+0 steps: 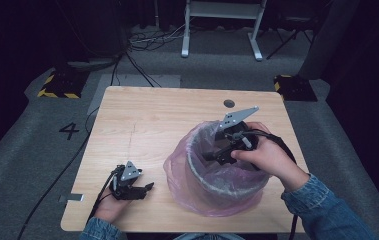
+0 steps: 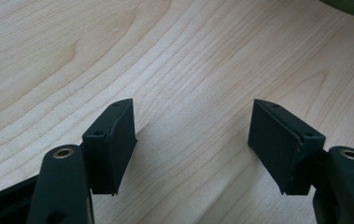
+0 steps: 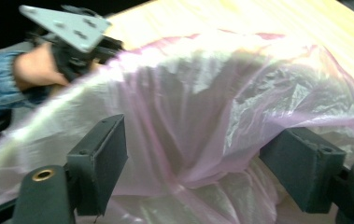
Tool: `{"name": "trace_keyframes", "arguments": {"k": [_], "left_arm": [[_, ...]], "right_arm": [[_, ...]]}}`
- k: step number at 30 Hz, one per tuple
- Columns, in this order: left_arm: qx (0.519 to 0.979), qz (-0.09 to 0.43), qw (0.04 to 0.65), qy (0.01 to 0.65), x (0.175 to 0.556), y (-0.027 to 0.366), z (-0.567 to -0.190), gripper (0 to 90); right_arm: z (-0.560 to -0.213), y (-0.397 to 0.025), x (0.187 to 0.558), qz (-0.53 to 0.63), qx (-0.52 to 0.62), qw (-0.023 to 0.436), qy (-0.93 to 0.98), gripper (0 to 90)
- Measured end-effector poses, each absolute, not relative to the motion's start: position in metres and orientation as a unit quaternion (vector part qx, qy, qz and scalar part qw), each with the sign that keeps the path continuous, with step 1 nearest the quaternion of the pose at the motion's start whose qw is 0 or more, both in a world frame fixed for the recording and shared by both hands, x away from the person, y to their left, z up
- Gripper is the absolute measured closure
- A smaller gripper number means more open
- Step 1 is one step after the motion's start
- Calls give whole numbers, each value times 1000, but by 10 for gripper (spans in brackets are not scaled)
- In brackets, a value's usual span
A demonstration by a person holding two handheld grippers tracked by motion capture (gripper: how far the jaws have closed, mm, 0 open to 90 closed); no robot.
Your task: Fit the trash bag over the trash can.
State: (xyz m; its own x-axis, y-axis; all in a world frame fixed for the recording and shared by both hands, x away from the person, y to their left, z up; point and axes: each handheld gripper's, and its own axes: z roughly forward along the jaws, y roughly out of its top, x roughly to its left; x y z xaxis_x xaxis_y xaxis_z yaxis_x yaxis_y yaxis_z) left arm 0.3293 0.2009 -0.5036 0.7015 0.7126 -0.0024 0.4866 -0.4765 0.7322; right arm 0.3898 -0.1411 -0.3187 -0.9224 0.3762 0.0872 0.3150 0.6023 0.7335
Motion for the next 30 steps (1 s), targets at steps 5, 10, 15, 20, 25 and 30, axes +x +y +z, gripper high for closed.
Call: {"name": "trace_keyframes", "arguments": {"k": [5,10,15,20,25,30], "left_arm": [[845,152,369,356,329,200,-504,318],[845,152,369,356,329,200,-504,318],[845,152,369,356,329,200,-504,318],[846,152,369,355,329,200,-504,318],[845,152,369,355,329,200,-504,318],[845,151,370,357,329,199,-504,317]], "right_arm": [[-316,-143,383,408,209,41,888,234],[-305,-149,377,422,215,59,879,244],[-295,-149,379,448,220,77,863,252],[-290,-154,380,447,245,76,857,304],[-281,-164,378,449,256,91,851,315],[-279,-153,379,482,220,114,840,306]]}}
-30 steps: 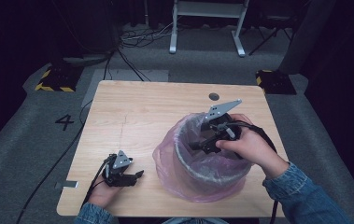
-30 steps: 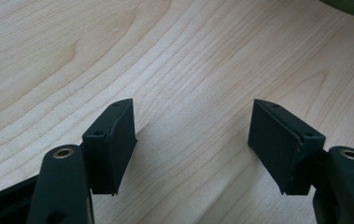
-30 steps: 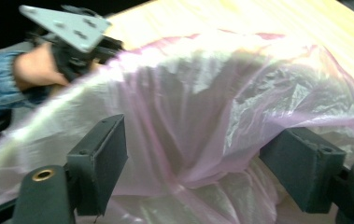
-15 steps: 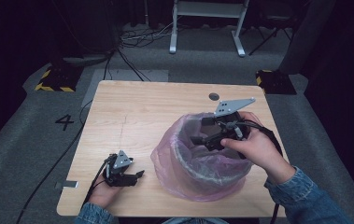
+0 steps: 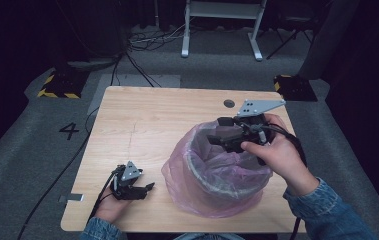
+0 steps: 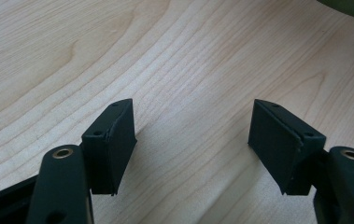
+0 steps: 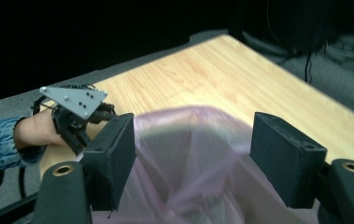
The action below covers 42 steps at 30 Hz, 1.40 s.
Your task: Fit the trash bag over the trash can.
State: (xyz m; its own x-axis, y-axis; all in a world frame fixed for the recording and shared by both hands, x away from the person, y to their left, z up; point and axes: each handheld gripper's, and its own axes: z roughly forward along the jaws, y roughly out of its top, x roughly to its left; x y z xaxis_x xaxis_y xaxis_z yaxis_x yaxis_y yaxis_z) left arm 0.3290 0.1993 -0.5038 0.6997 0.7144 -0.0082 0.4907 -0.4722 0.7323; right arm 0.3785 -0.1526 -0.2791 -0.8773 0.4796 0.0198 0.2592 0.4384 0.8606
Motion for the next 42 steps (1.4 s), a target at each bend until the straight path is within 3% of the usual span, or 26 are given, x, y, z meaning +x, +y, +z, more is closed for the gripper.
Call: {"name": "trace_keyframes", "arguments": {"k": [14,26,32,42], "left_arm": [[846,151,370,354,329,200,-504,315],[845,151,370,355,329,199,-504,313],[846,150,369,355,329,199,-504,313],[846,150,369,355,329,199,-504,313]], "right_arm": [[-346,-137,408,384,261,98,881,297],[-377,-126,418,295,278,69,912,279],[-393,-122,421,252,279,53,925,226],[-345,-136,406,340,276,51,898,238]]}}
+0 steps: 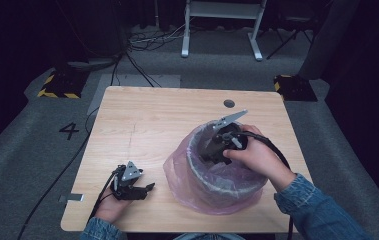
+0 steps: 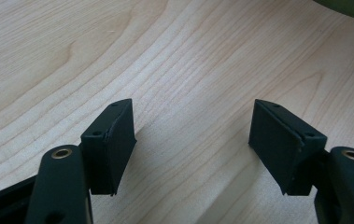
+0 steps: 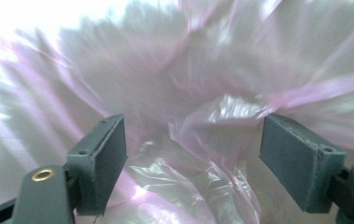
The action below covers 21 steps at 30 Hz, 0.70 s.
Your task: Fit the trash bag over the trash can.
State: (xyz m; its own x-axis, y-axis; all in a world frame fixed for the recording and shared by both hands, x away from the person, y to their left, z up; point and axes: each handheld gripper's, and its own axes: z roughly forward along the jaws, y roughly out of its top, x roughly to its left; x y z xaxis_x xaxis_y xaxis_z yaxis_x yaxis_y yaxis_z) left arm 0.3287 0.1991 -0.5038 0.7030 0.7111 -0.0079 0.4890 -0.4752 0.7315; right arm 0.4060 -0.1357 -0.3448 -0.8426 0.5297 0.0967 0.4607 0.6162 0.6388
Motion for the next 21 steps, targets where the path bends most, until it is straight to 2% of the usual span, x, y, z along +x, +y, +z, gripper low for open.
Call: {"name": "trace_keyframes", "arguments": {"k": [6,11,21], "left_arm": [[846,150,370,353,330,198,-504,311],[846,150,369,353,330,198,-504,310],[845,152,367,358,332,200,-504,303]], "right_arm": [[-314,-145,399,382,270,58,882,240],[-292,-159,390,411,261,89,869,240],[-278,-216,387,421,295,148,845,240]]}}
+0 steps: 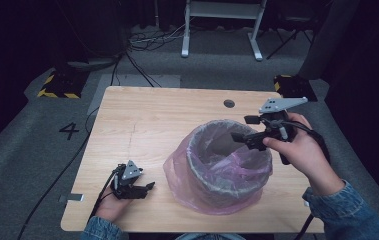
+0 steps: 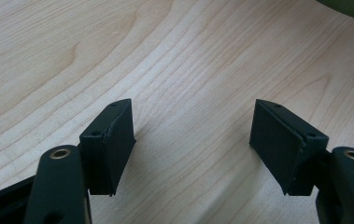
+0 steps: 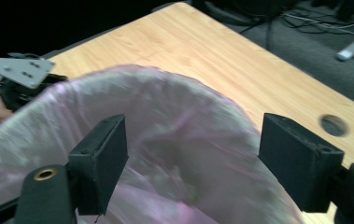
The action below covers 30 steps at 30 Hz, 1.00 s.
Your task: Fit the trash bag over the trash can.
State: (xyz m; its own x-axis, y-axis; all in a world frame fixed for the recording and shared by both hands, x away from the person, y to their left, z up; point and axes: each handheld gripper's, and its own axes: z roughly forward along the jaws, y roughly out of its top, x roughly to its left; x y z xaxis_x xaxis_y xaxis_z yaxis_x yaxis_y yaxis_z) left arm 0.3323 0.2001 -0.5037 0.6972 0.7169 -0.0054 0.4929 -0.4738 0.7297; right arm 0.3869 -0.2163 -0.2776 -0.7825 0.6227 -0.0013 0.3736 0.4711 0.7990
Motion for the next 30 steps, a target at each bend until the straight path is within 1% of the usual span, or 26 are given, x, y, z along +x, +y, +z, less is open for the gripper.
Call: {"name": "trace_keyframes", "arguments": {"k": [9,19,30], "left_arm": [[843,152,364,365,333,202,-504,248],[844,155,361,364,332,204,-504,232],[839,159,360,376,325,219,-504,227]], "right_arm": [[-281,-262,380,414,324,182,831,239],[-292,-308,369,417,365,190,811,239],[-309,-335,361,402,386,189,809,239]]}}
